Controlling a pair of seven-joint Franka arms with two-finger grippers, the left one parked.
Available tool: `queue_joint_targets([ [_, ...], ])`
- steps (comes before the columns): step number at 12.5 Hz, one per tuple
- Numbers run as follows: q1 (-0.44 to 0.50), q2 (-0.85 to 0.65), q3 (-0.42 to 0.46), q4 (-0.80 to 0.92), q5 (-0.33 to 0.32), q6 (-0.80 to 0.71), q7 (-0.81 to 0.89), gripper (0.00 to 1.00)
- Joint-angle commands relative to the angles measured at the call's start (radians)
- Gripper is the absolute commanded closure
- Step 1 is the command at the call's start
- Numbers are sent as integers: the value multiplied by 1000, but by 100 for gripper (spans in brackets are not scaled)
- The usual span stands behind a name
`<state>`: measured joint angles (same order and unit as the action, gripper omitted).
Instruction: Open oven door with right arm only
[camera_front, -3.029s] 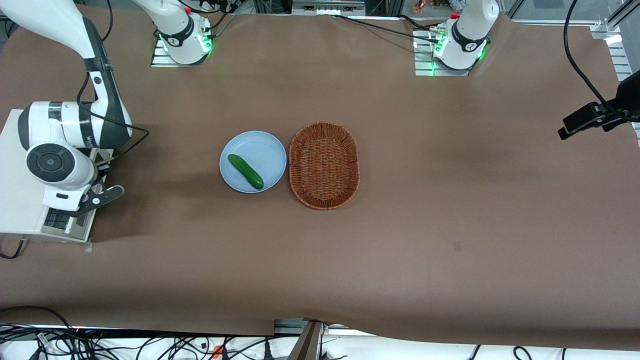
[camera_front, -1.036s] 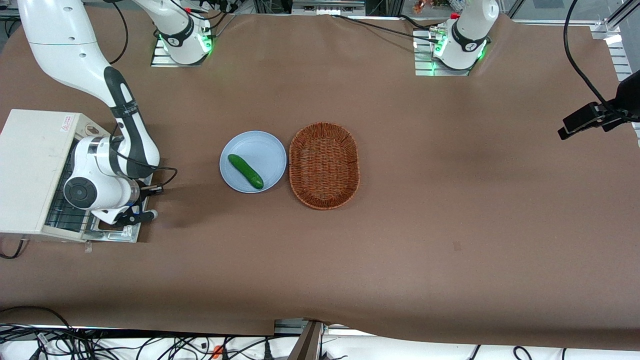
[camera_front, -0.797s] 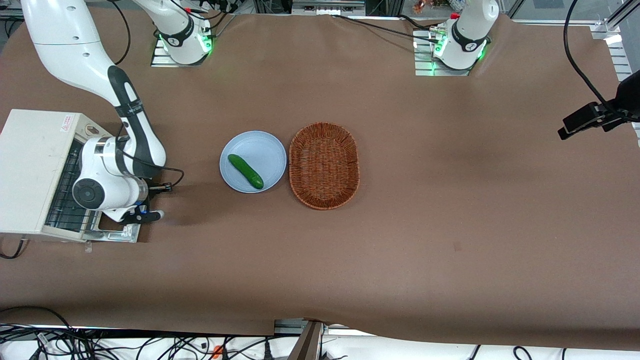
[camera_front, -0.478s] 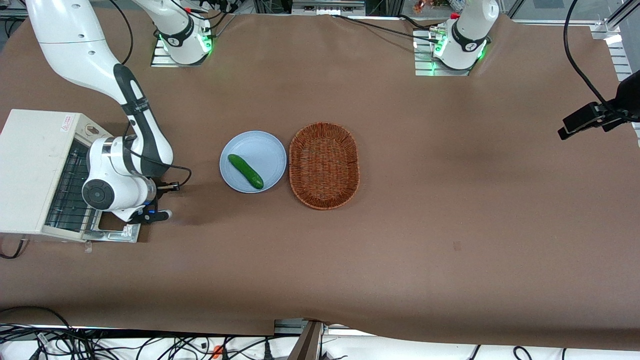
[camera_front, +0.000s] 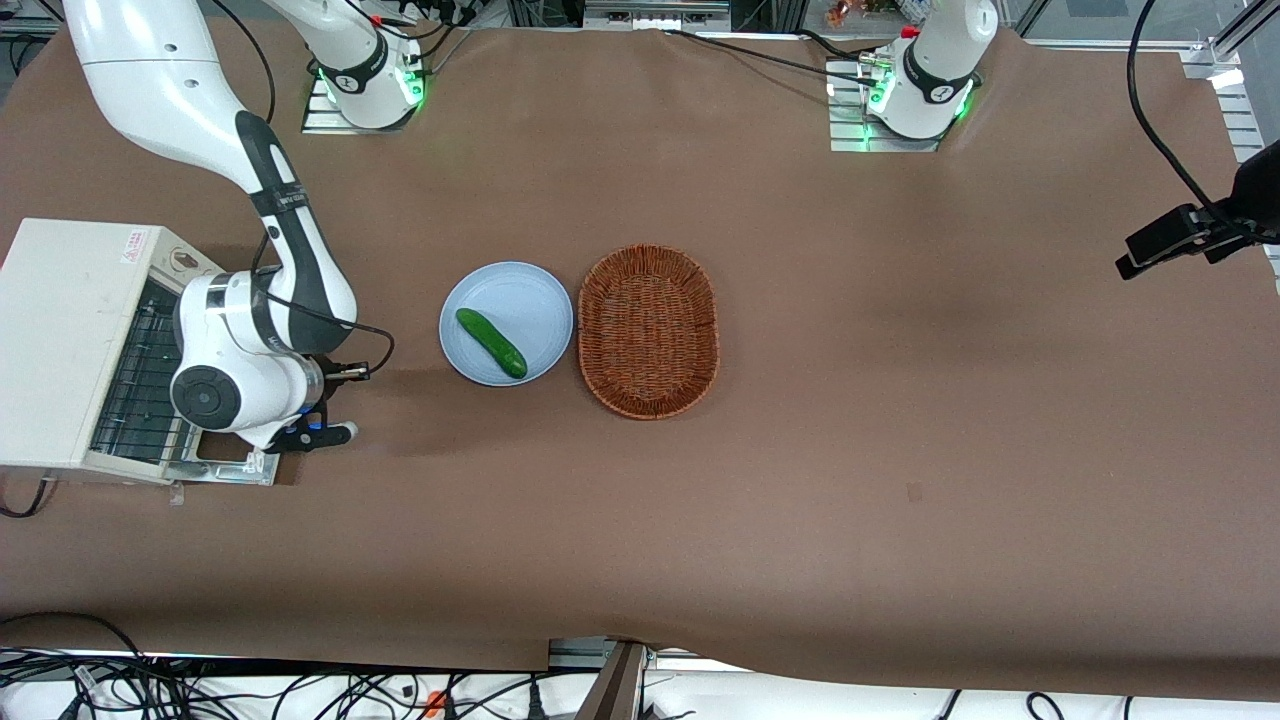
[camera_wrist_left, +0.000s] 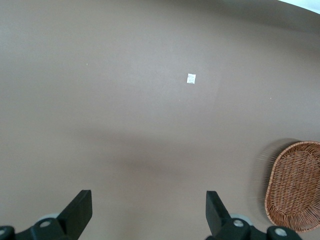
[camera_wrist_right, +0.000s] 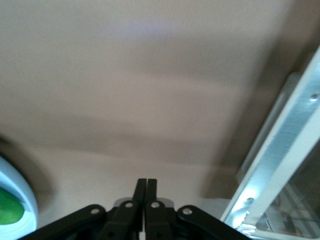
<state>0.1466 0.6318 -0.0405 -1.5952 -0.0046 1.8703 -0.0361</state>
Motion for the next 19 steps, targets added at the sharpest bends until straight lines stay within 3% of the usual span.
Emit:
queue_joint_targets([
  [1,-5,-26,-1,98,9,-113,-13,48],
  [2,-5,-40,-2,127,5,-153,-33,34],
  [3,-12,-52,-7,151,6,-190,-72,0],
  [6,-50,-115,-15,190,14,-264,-243,0],
  [10,-55,-142,-38,329,8,-460,-217,0],
  [16,-53,-346,-87,271,-2,-447,-119,0],
  [19,-67,-472,-96,106,-6,-311,-119,0],
])
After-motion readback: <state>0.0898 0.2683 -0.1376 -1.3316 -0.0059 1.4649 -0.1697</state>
